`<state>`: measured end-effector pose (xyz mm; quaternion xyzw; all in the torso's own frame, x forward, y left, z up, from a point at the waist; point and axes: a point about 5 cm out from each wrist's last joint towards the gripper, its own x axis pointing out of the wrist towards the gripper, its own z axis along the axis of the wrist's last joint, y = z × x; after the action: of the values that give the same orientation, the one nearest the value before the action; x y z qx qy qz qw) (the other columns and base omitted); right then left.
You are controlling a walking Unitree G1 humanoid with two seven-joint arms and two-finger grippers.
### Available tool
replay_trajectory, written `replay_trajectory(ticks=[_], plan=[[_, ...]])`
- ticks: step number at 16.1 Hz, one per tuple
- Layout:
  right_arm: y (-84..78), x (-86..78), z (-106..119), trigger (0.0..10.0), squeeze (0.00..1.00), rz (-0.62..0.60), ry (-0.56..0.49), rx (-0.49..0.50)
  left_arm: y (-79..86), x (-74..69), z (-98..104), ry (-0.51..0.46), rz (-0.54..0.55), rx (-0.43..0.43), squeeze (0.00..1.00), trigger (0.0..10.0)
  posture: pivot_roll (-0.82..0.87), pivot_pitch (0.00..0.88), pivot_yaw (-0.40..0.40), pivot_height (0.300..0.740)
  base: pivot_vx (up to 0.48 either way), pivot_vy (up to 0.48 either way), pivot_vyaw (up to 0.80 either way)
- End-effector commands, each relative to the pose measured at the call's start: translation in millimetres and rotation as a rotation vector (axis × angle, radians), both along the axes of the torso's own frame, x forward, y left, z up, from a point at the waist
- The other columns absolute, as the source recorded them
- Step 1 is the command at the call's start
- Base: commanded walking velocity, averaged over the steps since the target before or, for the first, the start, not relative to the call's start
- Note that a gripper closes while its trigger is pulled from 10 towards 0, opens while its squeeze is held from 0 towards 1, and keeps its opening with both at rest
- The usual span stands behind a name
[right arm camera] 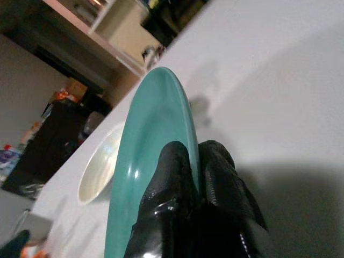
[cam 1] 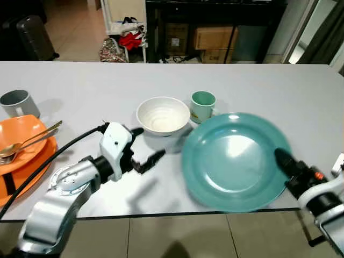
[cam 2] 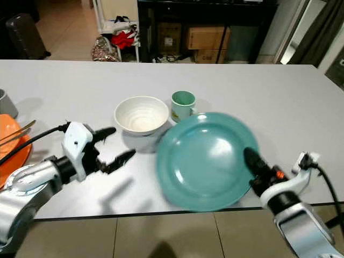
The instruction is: Setting the table
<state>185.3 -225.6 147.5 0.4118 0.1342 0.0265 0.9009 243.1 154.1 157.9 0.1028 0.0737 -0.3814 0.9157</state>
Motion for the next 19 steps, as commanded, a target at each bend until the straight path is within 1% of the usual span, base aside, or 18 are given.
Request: replay_trajectory(ticks=[1, 3, 4, 7, 8, 10, 12, 14, 15, 16, 18, 19], plan=[[2.1, 0.6, -4.0, 10.0, 0.0, 0.01, 0.029, 0.065, -1.4, -6.5, -2.8, 0.036, -0.051, 0.016, 0.0, 10.0, -0.02, 0.0, -0.008, 0.74, 0.0, 0.0, 0.0], [3.1, 8.2, -14.4, 10.0, 0.0, -0.016, 0.095, 0.138, -0.4, -12.4, -6.9, 0.074, -0.09, 0.037, 0.0, 10.0, -0.02, 0.0, -0.007, 0.74, 0.0, 0.0, 0.0], [4.7, 14.7, -22.6, 10.0, 0.0, -0.019, 0.148, 0.171, -0.2, -13.9, -7.8, 0.09, -0.1, 0.039, 0.0, 10.0, -0.02, 0.0, -0.004, 0.74, 0.0, 0.0, 0.0], [18.9, 33.9, -33.9, 10.0, 0.0, 0.02, 0.228, 0.181, 0.9, -14.1, -6.7, 0.093, -0.106, 0.051, 0.0, 10.0, -0.01, 0.0, -0.002, 0.74, 0.0, 0.0, 0.0], [22.0, 41.3, -38.1, 10.0, 0.0, 0.026, 0.257, 0.166, 1.3, -13.9, -6.6, 0.094, -0.108, 0.054, 0.0, 10.0, -0.01, 0.0, -0.002, 0.74, 0.0, 0.0, 0.0], [26.2, 57.4, -41.8, 10.0, 0.0, 0.024, 0.277, 0.172, 2.0, -13.7, -5.6, 0.094, -0.114, 0.061, 0.0, 10.0, 0.0, 0.0, 0.002, 0.74, 0.0, 0.0, 0.0], [28.9, 67.4, -42.4, 10.0, 0.0, 0.024, 0.286, 0.175, 2.6, -14.0, -4.8, 0.095, -0.113, 0.063, 0.0, 10.0, 0.01, 0.0, 0.002, 0.74, 0.0, 0.0, 0.0], [32.1, 72.3, -44.7, 10.0, 0.0, 0.037, 0.297, 0.179, 3.1, -14.9, -4.7, 0.095, -0.11, 0.065, 0.0, 10.0, 0.01, 0.0, 0.002, 0.74, 0.0, 0.0, 0.0], [35.7, 73.1, -49.4, 10.0, 0.0, 0.055, 0.312, 0.177, 3.6, -15.6, -4.8, 0.096, -0.109, 0.067, 0.0, 10.0, 0.02, 0.0, -0.007, 0.74, 0.0, 0.0, 0.0], [40.0, 73.1, -52.4, 10.0, 0.98, 0.071, 0.32, 0.178, 3.6, -15.7, -4.7, 0.095, -0.109, 0.067, 0.0, 10.0, 0.02, 0.0, -0.007, 0.74, 0.0, 0.0, 0.0], [44.0, 71.7, -54.3, 10.0, 1.0, 0.092, 0.323, 0.178, 3.0, -15.9, -5.1, 0.094, -0.109, 0.067, 0.0, 10.0, 0.02, 0.0, -0.011, 0.74, 0.0, 0.0, 0.0], [45.7, 67.6, -57.3, 10.0, 1.0, 0.106, 0.336, 0.136, 2.2, -16.6, -5.5, 0.094, -0.11, 0.065, 0.0, 10.0, 0.01, 0.0, -0.008, 0.74, 0.0, 0.0, 0.0]])
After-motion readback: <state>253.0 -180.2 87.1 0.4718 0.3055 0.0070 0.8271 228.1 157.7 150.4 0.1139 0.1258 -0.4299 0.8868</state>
